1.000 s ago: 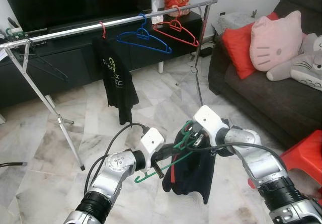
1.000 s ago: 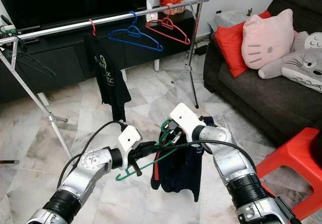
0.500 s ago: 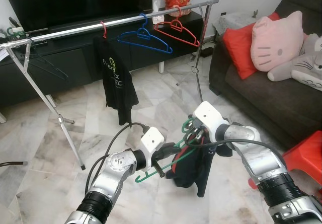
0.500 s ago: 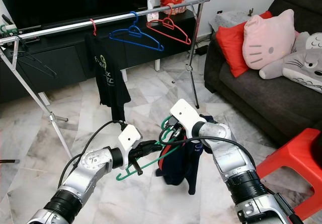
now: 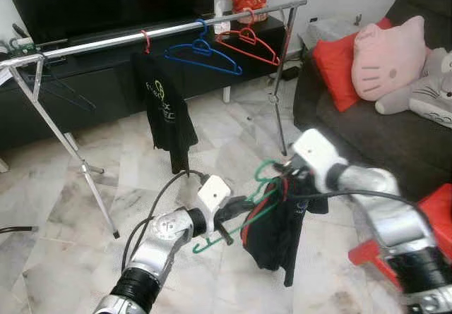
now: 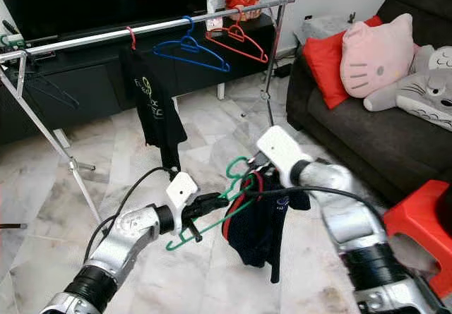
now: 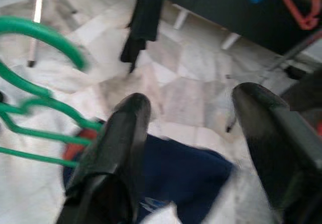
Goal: Hang hanger
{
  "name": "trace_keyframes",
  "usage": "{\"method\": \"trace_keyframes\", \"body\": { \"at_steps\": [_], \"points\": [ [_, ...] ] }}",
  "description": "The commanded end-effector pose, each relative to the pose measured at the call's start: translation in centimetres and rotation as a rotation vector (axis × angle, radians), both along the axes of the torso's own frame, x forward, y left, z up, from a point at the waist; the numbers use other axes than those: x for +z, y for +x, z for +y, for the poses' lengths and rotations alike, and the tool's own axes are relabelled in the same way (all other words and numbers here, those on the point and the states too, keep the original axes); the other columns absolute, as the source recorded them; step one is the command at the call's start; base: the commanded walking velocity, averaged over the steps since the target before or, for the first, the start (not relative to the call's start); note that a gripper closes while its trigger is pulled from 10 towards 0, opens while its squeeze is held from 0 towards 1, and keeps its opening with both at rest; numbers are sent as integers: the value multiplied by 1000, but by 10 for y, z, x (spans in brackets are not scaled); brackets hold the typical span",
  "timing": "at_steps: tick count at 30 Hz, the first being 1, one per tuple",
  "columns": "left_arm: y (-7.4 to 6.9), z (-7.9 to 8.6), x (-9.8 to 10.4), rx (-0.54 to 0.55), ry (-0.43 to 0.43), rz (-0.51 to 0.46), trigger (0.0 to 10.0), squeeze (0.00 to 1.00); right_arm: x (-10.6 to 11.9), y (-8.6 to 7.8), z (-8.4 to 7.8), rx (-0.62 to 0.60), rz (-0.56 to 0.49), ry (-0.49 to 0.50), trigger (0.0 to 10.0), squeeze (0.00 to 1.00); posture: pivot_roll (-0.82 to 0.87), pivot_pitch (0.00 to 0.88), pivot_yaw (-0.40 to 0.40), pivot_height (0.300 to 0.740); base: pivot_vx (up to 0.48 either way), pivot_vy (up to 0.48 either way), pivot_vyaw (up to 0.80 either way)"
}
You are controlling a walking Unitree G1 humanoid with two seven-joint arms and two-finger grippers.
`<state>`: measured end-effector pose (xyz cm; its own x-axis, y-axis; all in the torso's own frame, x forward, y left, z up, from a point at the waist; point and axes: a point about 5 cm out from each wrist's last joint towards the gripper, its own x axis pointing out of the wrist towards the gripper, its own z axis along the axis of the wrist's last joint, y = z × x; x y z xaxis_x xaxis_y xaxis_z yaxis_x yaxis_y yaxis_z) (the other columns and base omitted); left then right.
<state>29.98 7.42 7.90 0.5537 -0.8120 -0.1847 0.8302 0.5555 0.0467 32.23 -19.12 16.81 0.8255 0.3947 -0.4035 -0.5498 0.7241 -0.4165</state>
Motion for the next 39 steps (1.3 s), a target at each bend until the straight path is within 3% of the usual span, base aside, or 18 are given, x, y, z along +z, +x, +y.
{"method": "trace_keyframes", "body": {
  "at_steps": [1, 7, 9, 10, 11, 22, 25, 31, 39],
  "points": [
    [2, 4, 3, 1, -26, -6, 10000, 0, 4, -5, -12, 5, -10, -14, 10000, 1000, -194, 0, -11, 740, 0, 0, 0],
    [1, 16, 0, -27, 6, 14, 10000, 0, 5, -11, -44, -34, 17, -39, 10000, 1000, -193, 0, -12, 740, 0, 0, 0],
    [1, 16, 0, -29, 8, 16, 10000, 0, 5, -12, -45, -32, 21, -37, 10000, 1000, -193, 0, -12, 740, 0, 0, 0],
    [-1, 18, -1, -52, 19, 20, 10000, 0, 2, -15, -49, -2, 38, -41, 10000, 63, -191, 0, -12, 740, 0, 0, 0],
    [-3, 20, -1, -85, 24, 29, 10000, 0, -4, -18, -57, 5, 67, -57, 10000, 0, -186, 0, -12, 740, 0, 0, 0],
    [-20, 28, 2, -317, 56, 129, 10000, 0, -24, -37, -67, 211, 205, -7, 10000, 0, -182, 0, -11, 740, 0, 0, 0],
    [-28, 31, 1, -427, 89, 188, 10000, 0, -35, -46, -69, 285, 267, 27, 10000, 0, -182, 0, -10, 740, 0, 0, 0],
    [-28, 27, 4, -462, 73, 200, 10000, 0, -40, -64, -61, 457, 363, 149, 10000, 0, -184, 0, -12, 740, 0, 0, 0],
    [-30, 20, 10, -523, 59, 216, 10000, 0, -44, -74, -62, 606, 451, 175, 10000, 0, -182, 0, -19, 740, 0, 0, 0]
  ]
}}
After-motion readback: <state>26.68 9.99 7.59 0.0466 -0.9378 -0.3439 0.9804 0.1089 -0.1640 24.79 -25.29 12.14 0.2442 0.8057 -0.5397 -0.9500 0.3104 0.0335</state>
